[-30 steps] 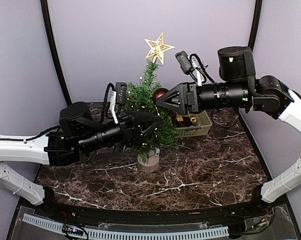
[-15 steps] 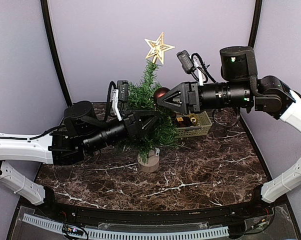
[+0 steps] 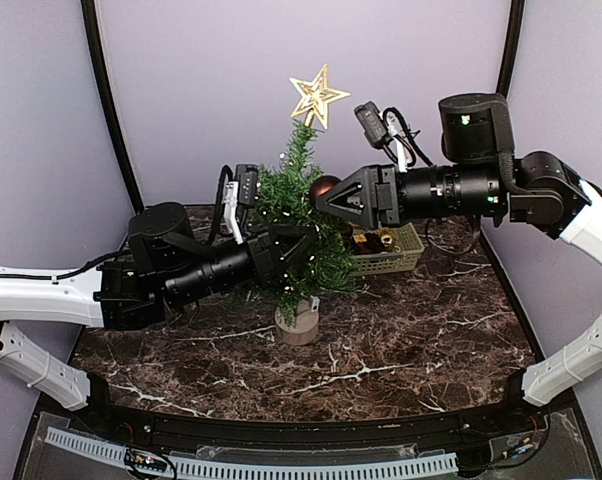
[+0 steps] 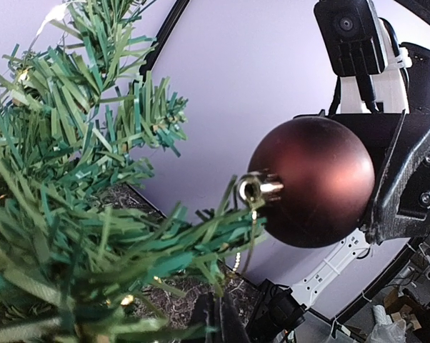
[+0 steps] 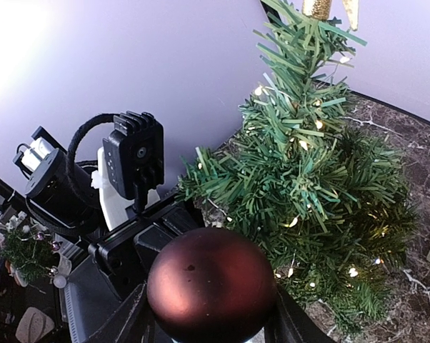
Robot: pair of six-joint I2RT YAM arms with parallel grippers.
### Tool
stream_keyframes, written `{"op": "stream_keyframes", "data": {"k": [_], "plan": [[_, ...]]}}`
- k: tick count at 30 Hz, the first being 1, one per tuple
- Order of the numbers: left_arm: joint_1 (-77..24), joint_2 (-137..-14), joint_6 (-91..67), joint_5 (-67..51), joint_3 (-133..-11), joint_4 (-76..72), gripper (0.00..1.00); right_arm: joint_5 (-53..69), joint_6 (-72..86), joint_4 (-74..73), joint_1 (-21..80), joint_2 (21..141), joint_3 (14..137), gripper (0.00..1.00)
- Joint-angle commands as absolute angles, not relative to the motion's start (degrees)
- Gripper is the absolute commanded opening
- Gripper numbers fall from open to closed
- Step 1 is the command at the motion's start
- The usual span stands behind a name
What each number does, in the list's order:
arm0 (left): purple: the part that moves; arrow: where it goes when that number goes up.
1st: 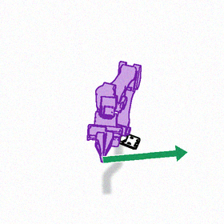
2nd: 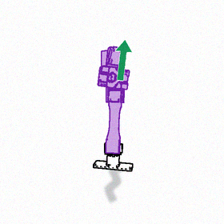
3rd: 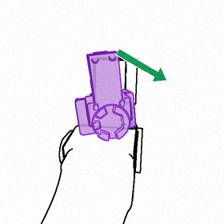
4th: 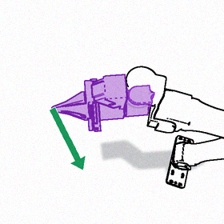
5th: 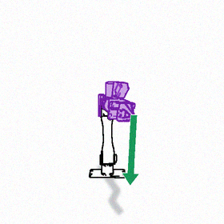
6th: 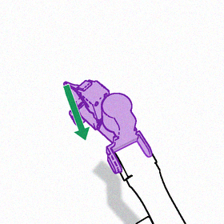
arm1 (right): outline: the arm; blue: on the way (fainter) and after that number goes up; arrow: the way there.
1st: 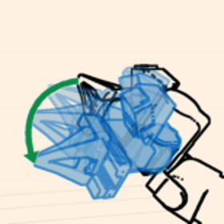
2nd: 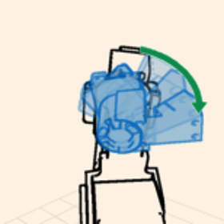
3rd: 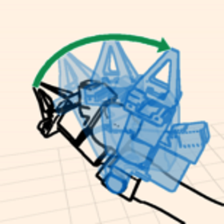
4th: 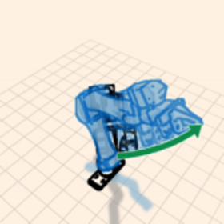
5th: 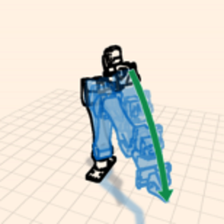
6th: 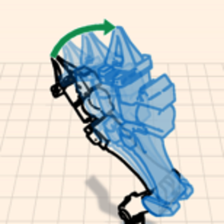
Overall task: Decorate the small christmas tree
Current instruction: Hang the ornament ball on the branch.
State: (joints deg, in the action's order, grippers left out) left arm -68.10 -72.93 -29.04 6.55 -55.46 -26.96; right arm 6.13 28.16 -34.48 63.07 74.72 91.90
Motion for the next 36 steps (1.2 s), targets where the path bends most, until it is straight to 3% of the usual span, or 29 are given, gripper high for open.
{"op": "stream_keyframes", "data": {"k": [1, 36], "plan": [[-68.3, -70.7, -29.8, 6.7, -56.8, -24.1, 0.00, 4.3, 28.5, -35.2, 63.6, 75.1, 93.0, 0.50], [-60.9, -69.0, -37.4, 1.0, -52.9, -25.4, 0.00, 0.3, 30.4, -33.3, 63.5, 77.2, 92.9, 0.50]]}}
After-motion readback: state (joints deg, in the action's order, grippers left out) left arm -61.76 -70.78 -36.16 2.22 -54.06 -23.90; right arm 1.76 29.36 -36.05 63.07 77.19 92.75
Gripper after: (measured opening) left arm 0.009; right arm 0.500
